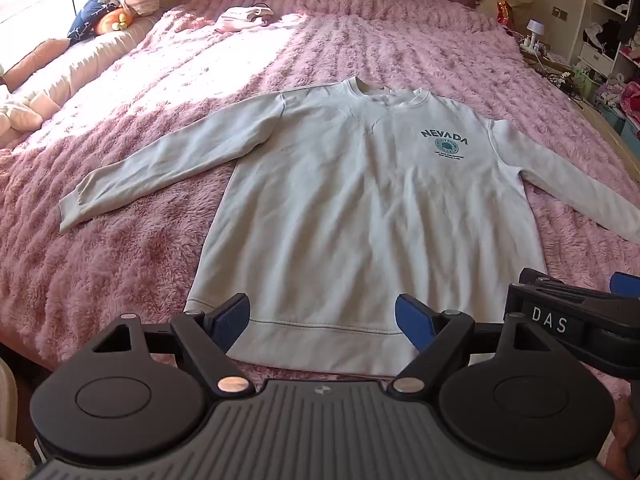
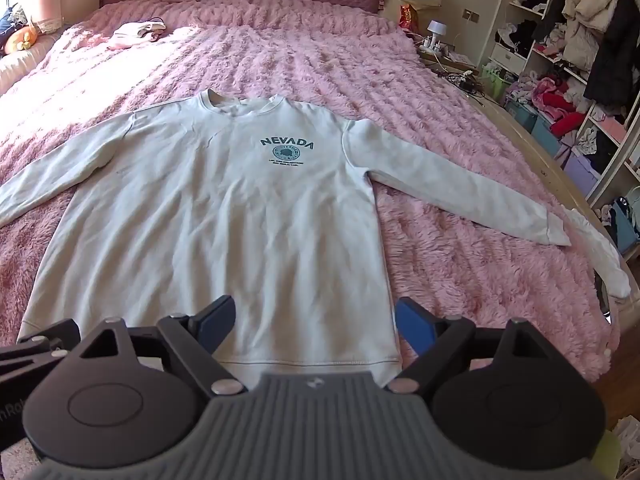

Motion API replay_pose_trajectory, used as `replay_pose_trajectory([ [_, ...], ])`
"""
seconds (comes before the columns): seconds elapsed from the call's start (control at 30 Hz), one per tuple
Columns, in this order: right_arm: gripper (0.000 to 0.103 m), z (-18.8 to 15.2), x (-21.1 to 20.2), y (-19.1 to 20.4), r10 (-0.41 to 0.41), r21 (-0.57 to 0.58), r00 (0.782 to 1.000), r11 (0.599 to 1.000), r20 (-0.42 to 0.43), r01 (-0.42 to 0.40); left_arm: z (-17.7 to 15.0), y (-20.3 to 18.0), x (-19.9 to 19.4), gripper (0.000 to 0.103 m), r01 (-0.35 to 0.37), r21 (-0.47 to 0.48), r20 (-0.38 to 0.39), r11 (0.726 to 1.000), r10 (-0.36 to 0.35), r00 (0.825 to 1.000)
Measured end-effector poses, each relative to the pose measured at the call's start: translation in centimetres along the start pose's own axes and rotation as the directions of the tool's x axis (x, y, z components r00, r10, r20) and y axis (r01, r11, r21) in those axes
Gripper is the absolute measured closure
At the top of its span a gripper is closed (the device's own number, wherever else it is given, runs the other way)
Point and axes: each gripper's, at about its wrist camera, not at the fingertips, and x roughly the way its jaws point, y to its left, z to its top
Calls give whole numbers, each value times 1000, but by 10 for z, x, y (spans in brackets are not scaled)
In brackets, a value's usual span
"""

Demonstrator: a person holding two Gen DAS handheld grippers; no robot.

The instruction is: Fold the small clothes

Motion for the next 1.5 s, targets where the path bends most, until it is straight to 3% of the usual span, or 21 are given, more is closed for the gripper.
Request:
replay_pose_trajectory([
  [1.5,20,-2,1,-6,3,3,1000,1000,0,-3,-4,-1,7,7,-1,4,-37,1000,1,999],
])
